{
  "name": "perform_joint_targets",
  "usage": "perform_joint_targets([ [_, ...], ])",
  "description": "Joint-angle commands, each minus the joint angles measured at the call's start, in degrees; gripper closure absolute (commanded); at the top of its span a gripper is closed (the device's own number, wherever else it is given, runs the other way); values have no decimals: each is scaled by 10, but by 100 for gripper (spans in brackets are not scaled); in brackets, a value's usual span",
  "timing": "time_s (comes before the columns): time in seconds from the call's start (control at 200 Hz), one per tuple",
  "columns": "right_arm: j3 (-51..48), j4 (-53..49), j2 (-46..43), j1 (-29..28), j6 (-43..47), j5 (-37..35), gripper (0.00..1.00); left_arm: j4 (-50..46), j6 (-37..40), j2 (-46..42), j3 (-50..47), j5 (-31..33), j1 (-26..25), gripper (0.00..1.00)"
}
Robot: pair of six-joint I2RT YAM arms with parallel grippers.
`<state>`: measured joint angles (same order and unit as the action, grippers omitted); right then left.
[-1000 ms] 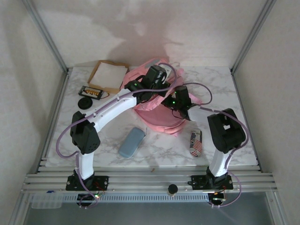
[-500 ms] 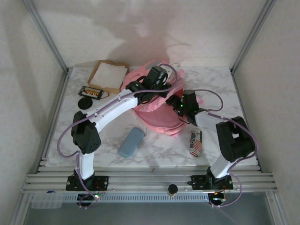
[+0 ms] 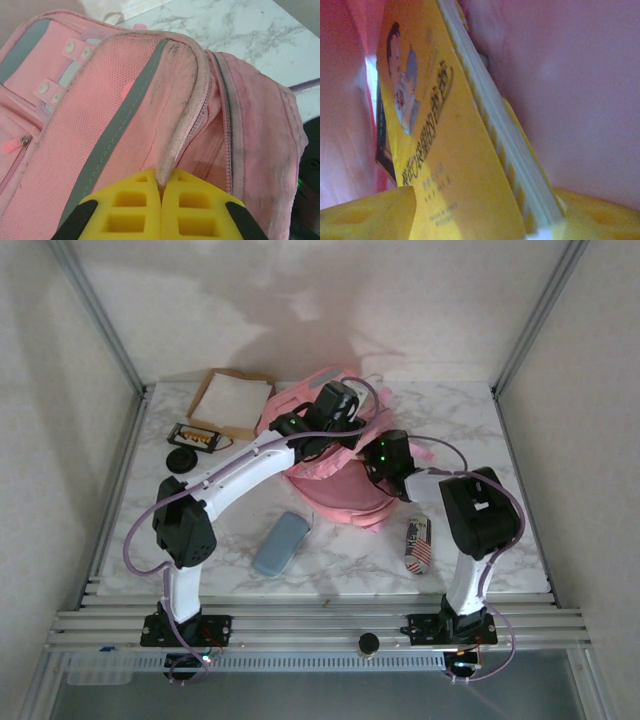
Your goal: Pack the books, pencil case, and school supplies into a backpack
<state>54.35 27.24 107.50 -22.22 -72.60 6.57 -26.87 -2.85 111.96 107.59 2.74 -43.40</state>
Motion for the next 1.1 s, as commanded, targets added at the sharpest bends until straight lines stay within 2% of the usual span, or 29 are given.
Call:
perform_joint_targets([
  [0.0, 35, 29, 21, 9, -7, -27, 35, 31, -8, -10, 35, -14, -7, 100],
  [0.12, 22, 46, 8, 12, 0, -44, 48, 33, -8, -9, 38, -18, -7, 100],
  [0.305, 13, 37, -23, 14, 41, -51, 77, 32, -8, -7, 42, -17, -6, 100],
  [0.406, 4, 43, -30, 18, 65, -24, 93, 33, -10, -7, 44, -16, -6, 100],
  [0.471, -1, 40, -40, 18, 95, 6, 98, 29, -7, -7, 46, -14, -6, 100],
  [0.536, -16, 50, -58, 14, 126, 50, 100, 25, -4, -8, 46, -5, -6, 100],
  [0.601, -30, 81, -69, 7, 165, 126, 100, 26, -1, -8, 46, -3, -5, 100],
  [0.716, -47, 29, -91, 0, 250, 203, 100, 17, 0, -3, 56, -6, -5, 100],
  [0.791, -62, -4, -101, 7, 286, 183, 100, 18, 2, -4, 55, -9, -6, 100],
  [0.851, -36, -34, -78, 23, 290, 164, 100, 21, -1, -3, 56, -11, -6, 100],
  [1.016, 48, -10, -3, 46, 273, 144, 100, 18, -13, 1, 52, -24, -7, 100],
  [1.046, 56, 1, 1, 46, 263, 133, 95, 16, -13, 2, 51, -21, -7, 100],
  [1.097, 62, 29, 9, 46, 245, 130, 93, 15, -14, 1, 50, -14, -7, 100],
])
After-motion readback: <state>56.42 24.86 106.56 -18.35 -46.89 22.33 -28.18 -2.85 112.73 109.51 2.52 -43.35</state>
